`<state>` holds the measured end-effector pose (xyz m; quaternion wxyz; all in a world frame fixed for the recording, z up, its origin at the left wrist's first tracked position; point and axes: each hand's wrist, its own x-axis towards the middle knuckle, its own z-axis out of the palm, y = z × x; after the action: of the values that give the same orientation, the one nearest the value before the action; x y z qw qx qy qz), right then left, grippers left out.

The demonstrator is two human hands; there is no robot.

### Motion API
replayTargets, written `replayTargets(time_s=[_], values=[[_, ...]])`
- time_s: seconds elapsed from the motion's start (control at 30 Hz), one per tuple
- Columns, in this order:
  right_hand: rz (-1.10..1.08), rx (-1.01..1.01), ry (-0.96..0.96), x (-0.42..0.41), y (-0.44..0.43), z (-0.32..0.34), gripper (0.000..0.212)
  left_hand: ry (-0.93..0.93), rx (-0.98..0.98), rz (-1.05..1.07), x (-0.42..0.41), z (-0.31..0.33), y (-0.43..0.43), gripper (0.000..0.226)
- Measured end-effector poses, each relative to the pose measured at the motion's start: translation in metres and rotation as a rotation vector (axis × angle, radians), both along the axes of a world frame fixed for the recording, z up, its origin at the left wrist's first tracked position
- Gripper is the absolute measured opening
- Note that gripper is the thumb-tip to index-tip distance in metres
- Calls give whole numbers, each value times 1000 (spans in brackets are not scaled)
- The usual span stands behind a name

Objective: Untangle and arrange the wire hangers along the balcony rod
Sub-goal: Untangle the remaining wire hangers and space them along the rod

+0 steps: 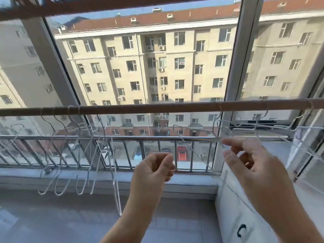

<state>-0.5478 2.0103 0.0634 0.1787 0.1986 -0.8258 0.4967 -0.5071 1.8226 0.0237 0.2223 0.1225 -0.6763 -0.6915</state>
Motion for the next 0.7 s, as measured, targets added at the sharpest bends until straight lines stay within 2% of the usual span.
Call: replayTargets(time_s=[0.07,0.13,0.3,0.4,0.53,0.7], values=[[119,-13,-59,11,-42,0,9,91,-54,84,17,12,-35,18],[215,14,-110,15,-87,-6,11,138,-117,172,31,21,-74,17],[300,42,-185,10,-187,-26,15,118,-309,404,43,22,-159,2],[240,97,-174,1,-226,-39,26,34,-421,386,33,14,-187,17],[208,138,-242,-9,-254,-48,29,-69,-525,332,16,4,-198,39],[243,101,-303,-15,-264,-53,21,-145,-441,225,-1,4,-196,46]])
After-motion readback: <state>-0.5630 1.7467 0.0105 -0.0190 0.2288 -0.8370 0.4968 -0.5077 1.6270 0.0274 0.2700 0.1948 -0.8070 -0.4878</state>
